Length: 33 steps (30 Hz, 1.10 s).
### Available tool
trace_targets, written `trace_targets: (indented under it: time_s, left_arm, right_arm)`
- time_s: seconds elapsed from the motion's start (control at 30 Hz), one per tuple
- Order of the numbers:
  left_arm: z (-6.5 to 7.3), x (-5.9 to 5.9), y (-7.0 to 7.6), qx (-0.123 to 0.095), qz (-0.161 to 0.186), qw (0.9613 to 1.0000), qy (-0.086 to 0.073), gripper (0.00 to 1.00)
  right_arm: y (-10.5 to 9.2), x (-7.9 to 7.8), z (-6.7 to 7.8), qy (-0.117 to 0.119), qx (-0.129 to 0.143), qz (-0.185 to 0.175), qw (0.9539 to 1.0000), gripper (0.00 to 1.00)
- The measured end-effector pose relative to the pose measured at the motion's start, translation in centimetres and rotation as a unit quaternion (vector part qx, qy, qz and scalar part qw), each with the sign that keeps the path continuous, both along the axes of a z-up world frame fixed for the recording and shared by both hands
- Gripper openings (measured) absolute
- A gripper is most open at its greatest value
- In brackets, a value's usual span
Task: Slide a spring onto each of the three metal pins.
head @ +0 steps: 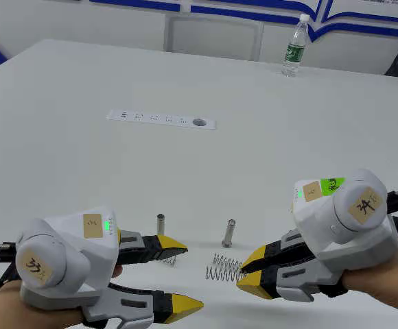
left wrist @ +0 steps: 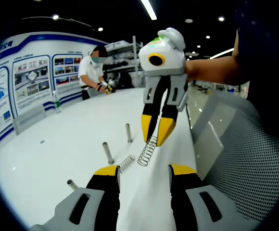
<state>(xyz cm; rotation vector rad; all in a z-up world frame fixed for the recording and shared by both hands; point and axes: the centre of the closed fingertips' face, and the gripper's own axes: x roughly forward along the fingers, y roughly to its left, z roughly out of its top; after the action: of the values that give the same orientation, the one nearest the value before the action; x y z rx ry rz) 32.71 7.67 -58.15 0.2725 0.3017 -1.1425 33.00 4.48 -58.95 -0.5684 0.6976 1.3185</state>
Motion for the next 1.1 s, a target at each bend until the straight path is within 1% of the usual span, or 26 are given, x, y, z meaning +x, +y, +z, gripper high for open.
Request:
trace_targets:
  time_s: [0.07, 0.1, 0.2, 0.23, 0.43, 0.67, 0.93, 1.1]
  left_arm:
    - [0.0, -0.1, -0.4, 0.003, -0.009, 0.9999, -0.006, 0.38]
    - [0.0, -0.2, -0.6, 0.008, -0.015, 0.9998, -0.012, 0.36]
    - [-0.1, -0.4, -0.9, 0.012, -0.024, 0.9995, -0.018, 0.33]
    - [-0.1, -0.4, -0.9, 0.015, -0.028, 0.9992, -0.023, 0.32]
    - [-0.5, -0.6, -0.9, 0.031, -0.039, 0.9980, -0.040, 0.23]
    - [-0.6, -0.6, -1.0, 0.039, -0.046, 0.9966, -0.056, 0.13]
    - [-0.8, -0.7, -1.1, 0.046, -0.052, 0.9958, -0.059, 0.11]
    - [-0.5, -0.7, -1.0, 0.042, -0.050, 0.9962, -0.058, 0.11]
  right_arm:
    - [0.1, -0.1, 0.1, 0.000, 0.001, 0.004, 1.0000, 0.11]
    - [0.2, -0.2, 0.2, -0.001, 0.001, 0.007, 1.0000, 0.11]
    - [0.3, -0.5, 0.2, -0.001, -0.001, 0.013, 0.9999, 0.11]
    - [0.4, -0.5, 0.2, -0.002, 0.000, 0.014, 0.9999, 0.11]
    - [0.8, -0.9, 0.2, 0.001, -0.001, 0.023, 0.9997, 0.11]
    - [1.1, -1.3, 0.4, 0.003, -0.003, 0.031, 0.9995, 0.11]
    - [1.4, -1.6, 1.1, 0.000, 0.003, 0.036, 0.9994, 0.12]
    - [1.8, -1.6, 1.6, 0.001, 0.014, 0.036, 0.9992, 0.12]
